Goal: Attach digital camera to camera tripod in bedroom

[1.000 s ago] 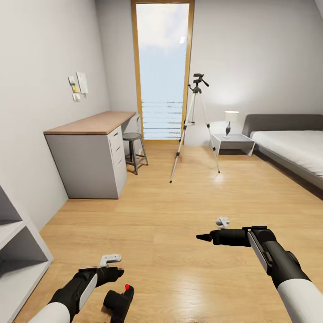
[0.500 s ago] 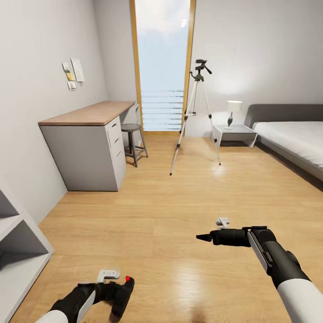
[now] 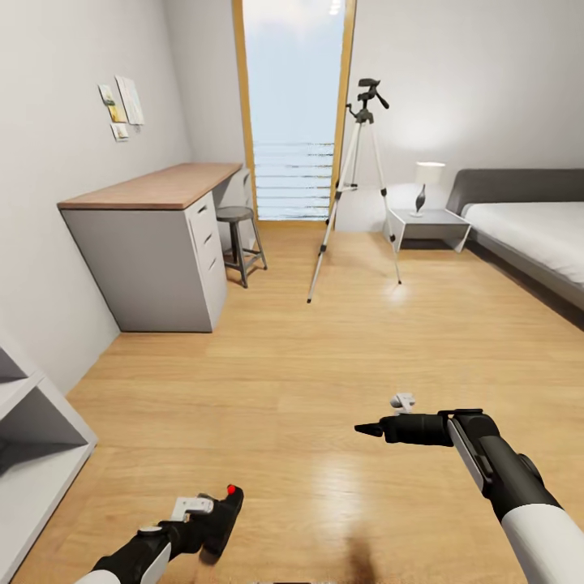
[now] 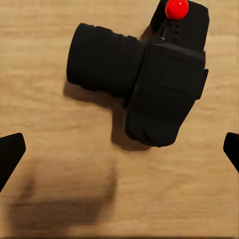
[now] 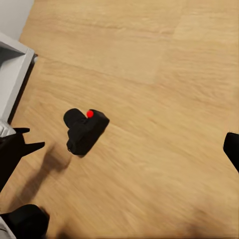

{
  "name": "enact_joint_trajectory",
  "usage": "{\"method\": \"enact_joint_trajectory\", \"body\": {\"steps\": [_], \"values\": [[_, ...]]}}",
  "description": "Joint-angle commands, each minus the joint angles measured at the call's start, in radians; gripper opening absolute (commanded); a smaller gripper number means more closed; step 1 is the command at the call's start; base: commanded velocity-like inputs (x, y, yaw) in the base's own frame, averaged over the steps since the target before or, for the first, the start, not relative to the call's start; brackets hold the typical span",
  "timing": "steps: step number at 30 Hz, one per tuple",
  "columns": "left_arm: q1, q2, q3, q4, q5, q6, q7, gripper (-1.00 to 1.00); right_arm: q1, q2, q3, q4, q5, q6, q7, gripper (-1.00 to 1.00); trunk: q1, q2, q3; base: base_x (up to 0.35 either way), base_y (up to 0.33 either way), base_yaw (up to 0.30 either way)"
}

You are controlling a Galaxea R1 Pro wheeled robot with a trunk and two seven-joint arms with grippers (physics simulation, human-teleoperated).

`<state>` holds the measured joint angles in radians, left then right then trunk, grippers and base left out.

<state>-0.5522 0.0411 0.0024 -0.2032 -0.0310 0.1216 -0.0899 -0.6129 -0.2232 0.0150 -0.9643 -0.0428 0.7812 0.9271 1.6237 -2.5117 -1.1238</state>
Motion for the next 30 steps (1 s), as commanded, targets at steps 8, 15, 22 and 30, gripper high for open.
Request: {"method": "enact_joint_trajectory", "body": {"steps": [8, 15, 22, 30], "values": [[0.001, -0.001, 0.001, 0.003, 0.0, -0.001, 0.0, 1.0, -0.001, 0.001, 0.001, -0.001, -0.005, 0.006, -0.001, 1.0, 0.003, -0.002, -0.032, 0.0, 0.0, 0.0], [0.001, -0.003, 0.001, 0.004, 0.001, -0.002, 0.001, 1.0, -0.001, 0.002, 0.001, -0.001, -0.005, 0.007, -0.001, 1.0, 0.006, -0.004, -0.059, 0.0, 0.0, 0.0], [0.001, -0.005, 0.001, 0.003, -0.006, -0.002, 0.001, 1.0, 0.0, 0.002, 0.001, 0.0, -0.005, 0.007, -0.001, 1.0, 0.01, -0.006, -0.086, 0.0, 0.0, 0.0], [0.001, -0.006, 0.001, 0.002, -0.008, -0.002, 0.001, 1.0, 0.0, 0.001, 0.002, -0.001, -0.005, 0.007, -0.004, 1.0, 0.013, -0.007, -0.117, 0.0, 0.0, 0.0]]}}
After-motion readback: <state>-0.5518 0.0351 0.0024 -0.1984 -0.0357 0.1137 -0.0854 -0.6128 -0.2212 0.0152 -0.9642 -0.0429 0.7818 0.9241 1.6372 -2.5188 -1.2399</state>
